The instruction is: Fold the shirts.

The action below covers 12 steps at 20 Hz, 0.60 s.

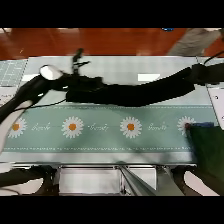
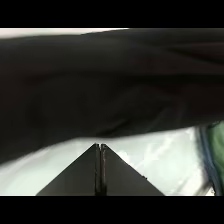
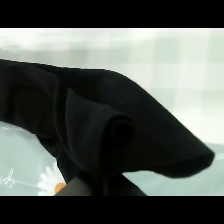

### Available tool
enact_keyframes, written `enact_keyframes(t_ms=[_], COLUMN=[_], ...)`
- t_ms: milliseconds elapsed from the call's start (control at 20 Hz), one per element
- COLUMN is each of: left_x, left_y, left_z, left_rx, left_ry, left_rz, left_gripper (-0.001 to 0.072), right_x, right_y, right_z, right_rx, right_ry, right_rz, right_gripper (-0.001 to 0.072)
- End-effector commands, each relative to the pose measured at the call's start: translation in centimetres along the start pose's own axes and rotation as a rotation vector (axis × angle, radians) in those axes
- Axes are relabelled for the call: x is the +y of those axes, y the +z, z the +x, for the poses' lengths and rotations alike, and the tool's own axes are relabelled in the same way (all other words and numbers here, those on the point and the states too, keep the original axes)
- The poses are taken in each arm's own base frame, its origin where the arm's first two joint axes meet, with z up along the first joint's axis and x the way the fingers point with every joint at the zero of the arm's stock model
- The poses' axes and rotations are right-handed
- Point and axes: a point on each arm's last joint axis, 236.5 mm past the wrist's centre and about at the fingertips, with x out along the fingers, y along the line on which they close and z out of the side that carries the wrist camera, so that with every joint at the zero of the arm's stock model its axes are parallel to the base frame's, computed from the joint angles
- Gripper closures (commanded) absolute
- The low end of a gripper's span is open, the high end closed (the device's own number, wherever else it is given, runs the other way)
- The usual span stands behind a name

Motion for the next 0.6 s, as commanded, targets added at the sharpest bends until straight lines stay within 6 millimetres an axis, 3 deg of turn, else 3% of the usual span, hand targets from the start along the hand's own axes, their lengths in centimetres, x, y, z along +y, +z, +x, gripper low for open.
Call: enact_keyframes(t_ms=[0, 200, 350, 450, 550], left_x=[-5.2, -8.2, -10.1, -11.3, -12.0], left_y=[-1.4, -5.3, -9.0, -11.2, -11.5], left_z=[7.7, 13.7, 16.8, 17.4, 17.1], left_rx=[0.136, 0.269, 0.340, 0.380, 0.396], left_ry=[-0.058, -0.092, -0.110, -0.119, -0.130], left_rz=[0.058, 0.044, 0.060, 0.076, 0.089], left_gripper=[0.0691, 0.0690, 0.0691, 0.0690, 0.0690], right_x=[2.1, 4.0, 5.2, 5.2, 5.2], right_y=[-1.9, -3.1, -3.5, -3.5, -3.5], right_z=[-3.1, -5.1, -5.4, -5.4, -5.4], right_rx=[-0.052, -0.070, -0.062, -0.063, -0.064], right_ry=[0.008, 0.042, 0.087, 0.088, 0.089], right_rz=[-0.014, -0.038, -0.041, -0.041, -0.041], right_gripper=[0.0687, 0.0686, 0.0687, 0.0686, 0.0686])
